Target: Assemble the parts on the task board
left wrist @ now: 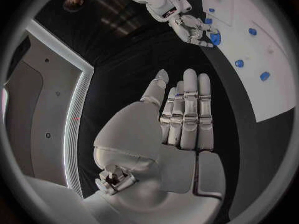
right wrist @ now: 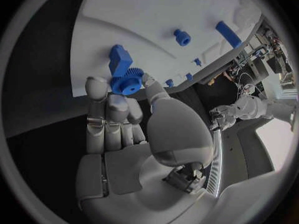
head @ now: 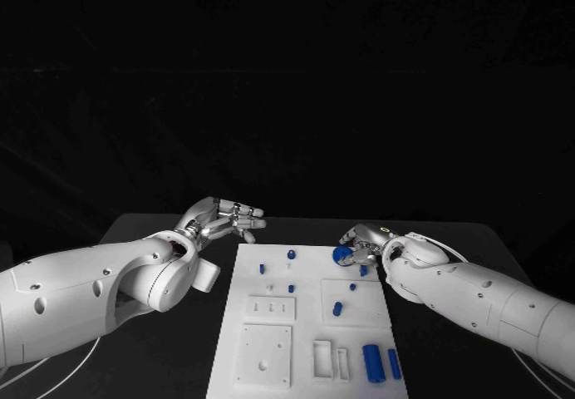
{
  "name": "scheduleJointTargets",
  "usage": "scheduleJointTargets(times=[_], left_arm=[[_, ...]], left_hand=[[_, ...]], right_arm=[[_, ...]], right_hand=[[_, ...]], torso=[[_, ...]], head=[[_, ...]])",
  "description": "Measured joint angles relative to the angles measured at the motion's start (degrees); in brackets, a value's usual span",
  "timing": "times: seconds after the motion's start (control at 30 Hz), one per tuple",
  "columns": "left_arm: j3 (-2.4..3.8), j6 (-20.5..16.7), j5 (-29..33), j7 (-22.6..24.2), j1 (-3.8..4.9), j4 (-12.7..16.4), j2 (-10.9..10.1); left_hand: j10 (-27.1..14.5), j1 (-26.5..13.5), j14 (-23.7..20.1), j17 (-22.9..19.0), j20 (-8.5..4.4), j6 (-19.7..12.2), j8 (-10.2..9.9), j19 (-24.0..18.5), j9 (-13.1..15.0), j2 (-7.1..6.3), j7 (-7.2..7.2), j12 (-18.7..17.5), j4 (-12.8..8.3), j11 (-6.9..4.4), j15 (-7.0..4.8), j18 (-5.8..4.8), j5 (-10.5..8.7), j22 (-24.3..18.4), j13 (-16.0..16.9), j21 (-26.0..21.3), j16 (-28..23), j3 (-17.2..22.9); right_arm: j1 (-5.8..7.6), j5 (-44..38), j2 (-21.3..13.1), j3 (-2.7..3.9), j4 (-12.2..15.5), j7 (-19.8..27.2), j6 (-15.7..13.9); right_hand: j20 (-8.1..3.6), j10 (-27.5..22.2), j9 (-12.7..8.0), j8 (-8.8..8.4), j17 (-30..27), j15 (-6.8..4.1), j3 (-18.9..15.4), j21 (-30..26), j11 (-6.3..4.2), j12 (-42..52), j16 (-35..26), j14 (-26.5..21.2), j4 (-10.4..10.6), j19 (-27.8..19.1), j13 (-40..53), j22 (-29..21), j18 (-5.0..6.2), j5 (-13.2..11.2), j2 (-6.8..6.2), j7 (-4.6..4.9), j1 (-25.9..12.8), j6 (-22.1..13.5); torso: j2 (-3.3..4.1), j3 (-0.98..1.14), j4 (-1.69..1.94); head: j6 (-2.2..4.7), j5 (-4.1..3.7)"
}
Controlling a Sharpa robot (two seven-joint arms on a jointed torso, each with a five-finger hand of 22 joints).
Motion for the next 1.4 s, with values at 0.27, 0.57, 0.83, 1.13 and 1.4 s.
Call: scheduleJointTargets(times=[0.27,0.57,0.83,1.13,1.4], left_arm=[[0.00,0.0,0.0,0.0,0.00,-0.1,-0.1],[0.00,0.0,0.0,0.0,0.00,-0.2,-0.2],[0.00,0.0,0.0,-0.1,0.00,-0.3,-0.2],[0.00,0.0,0.0,-0.1,0.00,-0.4,-0.3],[0.00,0.0,0.0,-0.1,0.00,-0.5,-0.3]], left_hand=[[-0.2,0.0,-0.2,-0.1,0.00,-0.5,0.0,0.0,0.0,0.00,0.06,0.0,0.0,0.21,0.20,0.00,0.00,0.0,0.0,0.0,0.0,0.0],[-0.2,0.0,-0.2,-0.1,0.00,-0.5,0.0,0.0,0.0,0.00,0.06,0.0,0.0,0.21,0.20,0.00,0.00,0.0,0.0,0.0,0.0,0.0],[-0.2,0.0,-0.2,-0.1,0.00,-0.5,0.0,0.0,0.0,0.00,0.06,0.0,0.2,0.21,0.20,0.00,0.00,0.1,0.0,0.0,0.0,-0.2],[-0.2,0.0,-0.2,0.0,0.00,-0.5,0.0,0.0,0.0,0.00,0.06,0.0,0.2,0.21,0.19,0.00,0.00,0.1,0.0,0.0,0.0,-0.2],[-0.4,0.0,-0.2,0.0,0.00,-0.5,0.0,0.0,0.0,0.00,0.06,0.0,0.2,0.02,0.19,0.00,0.00,0.2,0.0,0.0,0.0,-0.2]], right_arm=[[-0.06,0.2,-1.0,0.00,0.7,0.2,-0.3],[-0.31,0.6,-1.7,0.00,1.3,0.6,-0.3],[-0.31,1.1,-1.9,0.05,1.4,0.9,-0.3],[-0.36,1.6,-2.1,0.05,1.4,1.1,-0.1],[-0.37,2.0,-2.2,0.06,1.4,1.4,0.3]], right_hand=[[0.00,0.0,0.0,0.00,0.2,0.00,0.4,-0.4,0.00,0.3,0.0,0.0,-0.4,0.0,0.1,1.2,0.00,1.3,0.06,-0.15,0.1,0.7],[0.00,0.0,0.1,-0.01,0.4,0.00,4.5,-0.9,0.00,0.7,0.0,0.0,-3.0,0.0,0.6,2.5,-0.01,5.6,1.29,-0.42,-1.3,6.4],[0.00,0.0,0.1,-0.34,0.5,0.00,9.8,-1.5,0.00,0.7,0.0,0.0,-4.1,0.0,0.8,3.6,-0.02,7.5,0.52,-0.44,-3.6,7.7],[0.00,0.0,0.2,-0.34,0.6,0.01,10.5,-1.8,0.00,0.7,0.0,0.0,-3.7,0.0,0.8,4.1,-0.02,10.6,0.05,-0.28,-4.1,6.8],[0.00,0.0,0.1,-0.35,0.6,0.00,13.7,-2.1,0.00,0.7,0.0,0.0,-3.7,0.0,0.8,4.8,-0.03,16.2,-0.74,-0.25,-5.2,5.6]], torso=[[0.00,-0.03,0.02],[0.01,-0.03,0.02],[0.03,-0.03,0.03],[0.04,-0.03,0.03],[0.04,-0.04,0.07]], head=[[0.04,-0.03],[-0.07,-0.08],[0.00,-0.15],[-0.10,-0.22],[-0.32,-0.34]])
